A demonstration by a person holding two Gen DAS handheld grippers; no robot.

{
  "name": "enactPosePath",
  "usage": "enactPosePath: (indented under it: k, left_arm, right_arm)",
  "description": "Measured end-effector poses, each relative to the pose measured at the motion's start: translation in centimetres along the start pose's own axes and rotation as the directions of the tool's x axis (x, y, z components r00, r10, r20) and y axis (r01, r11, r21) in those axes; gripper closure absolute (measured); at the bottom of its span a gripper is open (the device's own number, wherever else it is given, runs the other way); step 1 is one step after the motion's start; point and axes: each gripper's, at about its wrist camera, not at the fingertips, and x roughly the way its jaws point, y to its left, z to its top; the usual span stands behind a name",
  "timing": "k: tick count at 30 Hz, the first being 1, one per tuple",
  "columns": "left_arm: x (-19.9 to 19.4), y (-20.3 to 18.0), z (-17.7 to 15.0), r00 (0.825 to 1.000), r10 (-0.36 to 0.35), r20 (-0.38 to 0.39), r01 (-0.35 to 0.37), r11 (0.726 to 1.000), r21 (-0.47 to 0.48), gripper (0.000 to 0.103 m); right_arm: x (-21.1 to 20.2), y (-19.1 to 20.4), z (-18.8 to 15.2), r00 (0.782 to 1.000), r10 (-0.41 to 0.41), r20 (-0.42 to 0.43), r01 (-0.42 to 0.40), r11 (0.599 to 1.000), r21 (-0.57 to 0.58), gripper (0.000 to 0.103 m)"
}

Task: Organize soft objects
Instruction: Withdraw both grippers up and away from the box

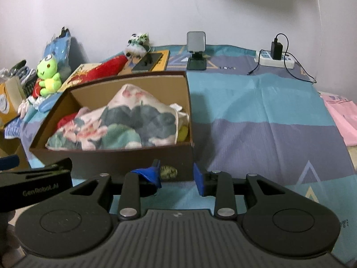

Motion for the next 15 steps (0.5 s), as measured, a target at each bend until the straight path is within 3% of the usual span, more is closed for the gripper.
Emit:
enactPosePath:
  k: [5, 15]
  left_arm:
    - [-0.7, 0.0, -1.3, 0.999, 0.010, -0.043, -0.012, 0.999, -0.033, 0.000]
    - [-1.5, -0.8, -3.1, 0.995, 0.023, -0.099, -0.024, 1.000, -0.006, 0.000]
  right_arm:
    - [-0.3, 0.1, -1.1, 0.999, 0.018, -0.029, -0.018, 1.000, -0.019, 0.087]
    - [-0.7, -0.3, -2.7, 0.995, 0.043, -0.093, -0.042, 0.999, 0.005, 0.086]
